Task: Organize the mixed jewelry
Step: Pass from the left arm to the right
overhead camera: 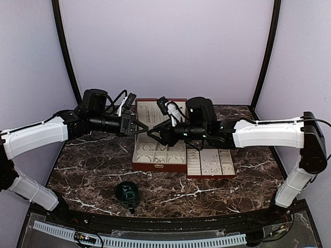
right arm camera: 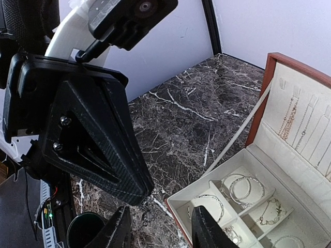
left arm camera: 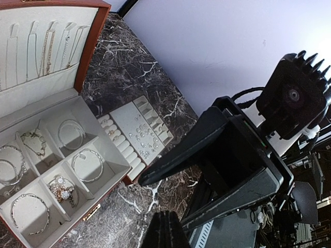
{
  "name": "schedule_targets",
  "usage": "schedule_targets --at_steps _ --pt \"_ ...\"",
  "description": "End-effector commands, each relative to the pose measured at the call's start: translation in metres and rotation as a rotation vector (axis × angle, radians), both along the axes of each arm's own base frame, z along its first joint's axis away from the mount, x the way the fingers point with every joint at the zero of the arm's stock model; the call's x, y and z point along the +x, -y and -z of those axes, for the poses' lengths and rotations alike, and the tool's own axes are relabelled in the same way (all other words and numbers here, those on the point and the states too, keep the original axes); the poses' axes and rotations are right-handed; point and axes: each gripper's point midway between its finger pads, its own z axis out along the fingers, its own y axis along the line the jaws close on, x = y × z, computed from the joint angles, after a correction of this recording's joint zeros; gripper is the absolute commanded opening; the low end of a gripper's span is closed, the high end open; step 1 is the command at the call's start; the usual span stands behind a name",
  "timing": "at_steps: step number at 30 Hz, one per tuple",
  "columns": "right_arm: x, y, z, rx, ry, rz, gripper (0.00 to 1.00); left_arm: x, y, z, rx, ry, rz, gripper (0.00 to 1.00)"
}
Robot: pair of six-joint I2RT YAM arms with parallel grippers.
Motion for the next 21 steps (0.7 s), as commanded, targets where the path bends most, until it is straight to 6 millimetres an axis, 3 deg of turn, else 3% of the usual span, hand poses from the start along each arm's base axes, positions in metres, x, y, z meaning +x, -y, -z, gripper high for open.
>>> schedule_targets --at_steps 1,11,21 --pt "0.001 -0.009 -0.013 0.027 0.031 -0.008 0.35 -0.001 0.006 -0.023 -0.042 0.049 0.02 0.0" --pt "0.003 -0.005 -0.012 0.021 0.04 0.011 0.0 -0.001 0.007 -0.023 -0.038 0.05 0.017 0.0" --pt "0.004 0.008 -0.02 0.034 0.037 0.058 0.0 0.0 -0.003 -0.015 0.012 0.07 -0.025 0.0"
